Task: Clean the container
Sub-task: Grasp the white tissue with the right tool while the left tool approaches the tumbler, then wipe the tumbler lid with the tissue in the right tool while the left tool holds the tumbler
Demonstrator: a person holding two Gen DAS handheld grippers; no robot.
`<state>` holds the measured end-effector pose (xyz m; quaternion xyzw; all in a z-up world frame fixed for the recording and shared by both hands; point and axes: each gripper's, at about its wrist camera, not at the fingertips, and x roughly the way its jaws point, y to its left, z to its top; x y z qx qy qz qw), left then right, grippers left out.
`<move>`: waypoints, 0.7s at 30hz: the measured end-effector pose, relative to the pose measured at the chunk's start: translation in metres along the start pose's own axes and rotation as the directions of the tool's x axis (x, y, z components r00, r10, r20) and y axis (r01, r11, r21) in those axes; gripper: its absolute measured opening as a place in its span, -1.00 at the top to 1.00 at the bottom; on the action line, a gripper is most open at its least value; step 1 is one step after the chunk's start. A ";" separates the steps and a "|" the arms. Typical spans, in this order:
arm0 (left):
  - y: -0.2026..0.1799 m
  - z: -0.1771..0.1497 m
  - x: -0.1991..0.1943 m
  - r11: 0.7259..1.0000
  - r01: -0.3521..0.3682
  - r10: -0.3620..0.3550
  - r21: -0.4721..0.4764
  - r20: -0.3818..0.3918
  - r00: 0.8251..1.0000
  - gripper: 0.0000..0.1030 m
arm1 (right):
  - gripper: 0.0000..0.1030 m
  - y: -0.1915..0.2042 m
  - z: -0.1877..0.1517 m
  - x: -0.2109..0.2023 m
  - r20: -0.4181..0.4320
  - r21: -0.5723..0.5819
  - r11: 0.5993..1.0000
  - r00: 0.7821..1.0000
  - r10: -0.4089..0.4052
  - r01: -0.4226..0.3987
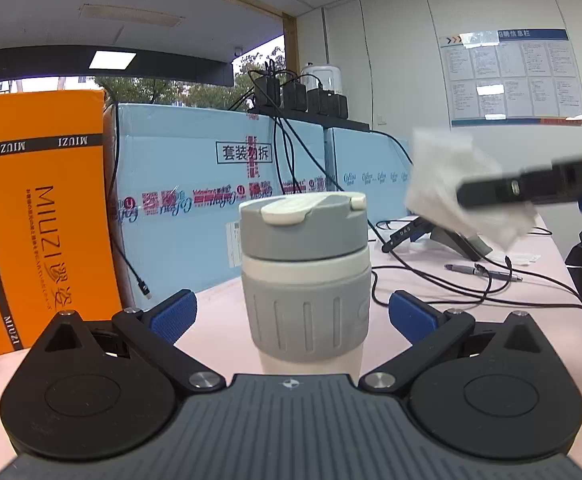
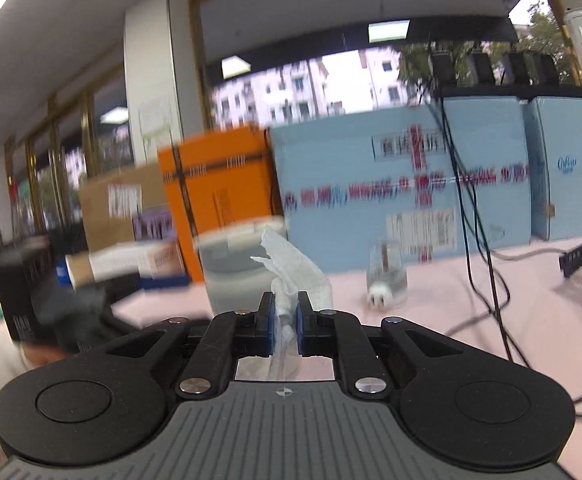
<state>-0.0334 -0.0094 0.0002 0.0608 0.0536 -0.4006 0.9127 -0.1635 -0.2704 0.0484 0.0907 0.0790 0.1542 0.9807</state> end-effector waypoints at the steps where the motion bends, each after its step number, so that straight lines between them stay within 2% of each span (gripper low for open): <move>1: -0.002 0.000 0.003 1.000 -0.003 0.003 0.008 0.000 1.000 -1.00 | 0.81 0.000 0.007 0.001 0.023 0.008 1.000 1.000 0.006 -0.006; 5: -0.011 0.002 0.015 0.999 -0.019 0.019 0.051 0.001 1.000 -1.00 | 0.81 0.004 0.031 0.016 0.062 0.019 0.998 0.997 0.052 -0.053; 10: -0.022 0.003 0.026 0.993 -0.064 0.061 0.102 0.031 0.998 -1.00 | 0.81 0.013 0.048 0.052 0.024 0.030 0.995 0.995 0.097 -0.097; 13: -0.027 0.002 0.026 0.986 -0.099 0.090 0.134 0.070 0.994 -1.00 | 0.81 0.018 0.054 0.071 -0.008 0.033 0.994 0.995 0.102 -0.102; 21: -0.028 0.005 0.035 0.977 -0.145 0.129 0.159 0.105 0.986 -1.00 | 0.81 0.023 0.052 0.096 -0.080 0.014 0.997 0.994 0.078 -0.077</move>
